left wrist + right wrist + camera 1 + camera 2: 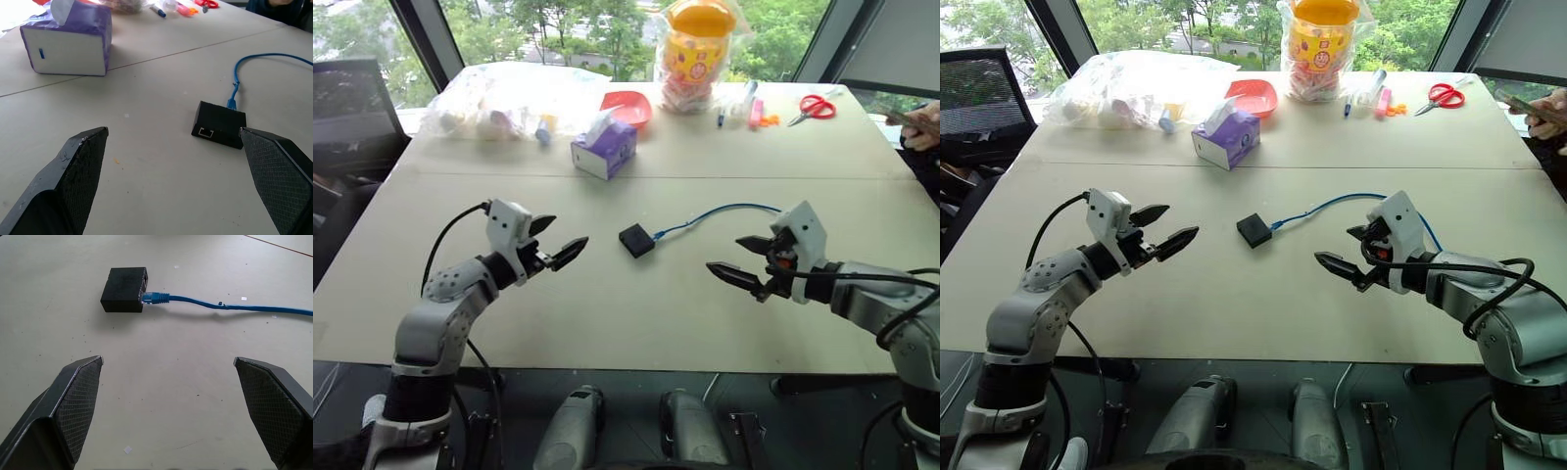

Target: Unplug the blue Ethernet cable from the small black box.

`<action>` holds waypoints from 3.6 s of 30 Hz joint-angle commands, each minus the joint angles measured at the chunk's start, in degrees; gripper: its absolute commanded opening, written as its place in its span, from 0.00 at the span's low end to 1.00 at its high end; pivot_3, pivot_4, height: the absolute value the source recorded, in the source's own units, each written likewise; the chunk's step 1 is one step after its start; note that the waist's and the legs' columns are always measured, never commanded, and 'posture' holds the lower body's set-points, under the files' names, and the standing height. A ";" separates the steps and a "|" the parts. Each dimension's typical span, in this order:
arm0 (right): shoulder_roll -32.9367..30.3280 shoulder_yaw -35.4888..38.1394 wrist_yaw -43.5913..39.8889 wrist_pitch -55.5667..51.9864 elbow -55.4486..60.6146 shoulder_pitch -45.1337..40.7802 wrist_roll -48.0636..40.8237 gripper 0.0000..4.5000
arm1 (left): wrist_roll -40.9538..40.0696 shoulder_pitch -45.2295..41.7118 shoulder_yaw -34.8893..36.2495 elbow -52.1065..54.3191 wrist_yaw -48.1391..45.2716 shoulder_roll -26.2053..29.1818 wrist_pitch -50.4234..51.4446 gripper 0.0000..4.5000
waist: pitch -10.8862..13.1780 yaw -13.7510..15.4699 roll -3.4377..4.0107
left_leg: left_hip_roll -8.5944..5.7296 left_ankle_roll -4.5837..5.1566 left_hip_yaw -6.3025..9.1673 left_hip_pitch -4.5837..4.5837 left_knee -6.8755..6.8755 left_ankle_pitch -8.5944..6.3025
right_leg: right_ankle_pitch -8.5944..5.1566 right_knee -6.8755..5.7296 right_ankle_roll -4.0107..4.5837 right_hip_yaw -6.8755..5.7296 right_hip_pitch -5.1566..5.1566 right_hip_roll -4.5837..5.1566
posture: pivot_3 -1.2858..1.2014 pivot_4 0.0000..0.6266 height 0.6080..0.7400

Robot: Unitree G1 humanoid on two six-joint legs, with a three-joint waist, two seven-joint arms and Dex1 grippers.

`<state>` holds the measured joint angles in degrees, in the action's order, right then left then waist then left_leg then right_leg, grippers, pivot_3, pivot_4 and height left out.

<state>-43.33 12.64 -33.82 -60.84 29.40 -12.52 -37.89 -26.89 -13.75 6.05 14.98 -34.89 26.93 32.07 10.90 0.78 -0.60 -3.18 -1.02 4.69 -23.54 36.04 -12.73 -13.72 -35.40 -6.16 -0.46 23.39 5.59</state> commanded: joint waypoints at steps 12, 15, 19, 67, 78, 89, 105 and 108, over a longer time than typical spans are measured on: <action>-4.41 0.38 -1.94 2.01 0.05 -0.52 1.10 1.00 | -2.00 -0.97 -0.44 1.99 -2.77 1.69 1.29 0.99 | 0.00 0.00 0.00 | 0.00 0.01 -0.01 -0.01 -0.01 -0.01 | 0.01 0.03 0.02 -0.01 0.01 0.00 | 0.52 0.24 1.00; -5.57 -0.15 -1.97 1.39 0.06 -0.91 1.34 1.00 | -0.52 -0.85 -1.79 1.32 -3.91 3.13 0.69 0.99 | 0.00 -0.02 0.00 | 0.00 0.02 -0.02 -0.02 -0.03 -0.02 | 0.01 0.06 0.02 0.00 0.02 0.01 | 0.52 0.24 1.00; -8.30 -1.56 -3.59 1.01 -0.64 -2.19 1.57 1.00 | -1.30 -1.31 -1.51 0.76 -4.77 3.32 0.68 0.99 | 0.00 -0.04 0.00 | 0.00 0.04 -0.03 -0.04 -0.02 -0.03 | 0.01 0.08 0.02 0.00 0.02 0.01 | 0.52 0.24 1.00; 27.57 -42.09 -39.38 57.37 -99.97 -63.40 51.34 0.37 | -2.71 2.40 1.88 6.95 -1.54 6.48 2.61 1.00 | 0.04 -2.31 0.03 | -0.06 -0.40 -0.10 -0.01 -0.26 0.20 | 0.34 -0.76 -0.17 0.20 0.69 -0.23 | 0.52 0.24 1.00; 19.65 -38.05 -23.62 69.37 -68.61 -50.10 56.91 0.01 | -6.44 -5.13 0.50 -0.62 -3.46 4.01 6.74 1.00 | 0.04 -2.33 0.02 | -0.05 -0.52 -0.04 0.00 -0.27 0.28 | 0.37 -0.83 -0.14 0.21 0.70 -0.26 | 0.52 0.24 1.00; 9.98 -29.72 -10.98 68.77 -25.31 -26.98 61.17 0.01 | -13.83 -17.61 -0.36 -10.95 -12.80 3.13 14.22 1.00 | 0.04 -1.99 -0.01 | 0.00 -0.50 -0.21 0.00 -0.26 0.29 | 0.37 -0.81 -0.15 0.27 0.73 -0.28 | 0.52 0.24 1.00; 8.79 -30.12 -14.18 63.78 -17.22 -24.80 60.68 0.00 | -15.20 -21.99 -0.60 -14.55 -17.38 1.06 15.17 0.16 | 0.04 -1.56 -0.02 | 0.04 -0.49 -0.13 0.00 -0.01 0.29 | 0.36 -0.79 -0.14 0.27 0.56 -0.34 | 0.52 0.24 1.00; 8.56 -30.14 -14.53 63.57 -16.92 -24.96 60.60 0.00 | -15.01 -22.09 -0.71 -14.82 -17.63 0.97 15.07 0.10 | 0.04 -1.59 -0.02 | 0.04 -0.49 -0.12 0.00 -0.02 0.29 | 0.36 -0.79 -0.14 0.27 0.57 -0.34 | 0.52 0.24 1.00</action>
<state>-34.62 -18.78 -48.20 2.62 9.91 -36.95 23.79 -41.87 -34.57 4.86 -0.25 -52.40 27.83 48.10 10.94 -0.81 -0.63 -3.13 -1.51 4.56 -23.54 36.03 -12.44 -13.36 -36.20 -6.29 -0.19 23.95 5.25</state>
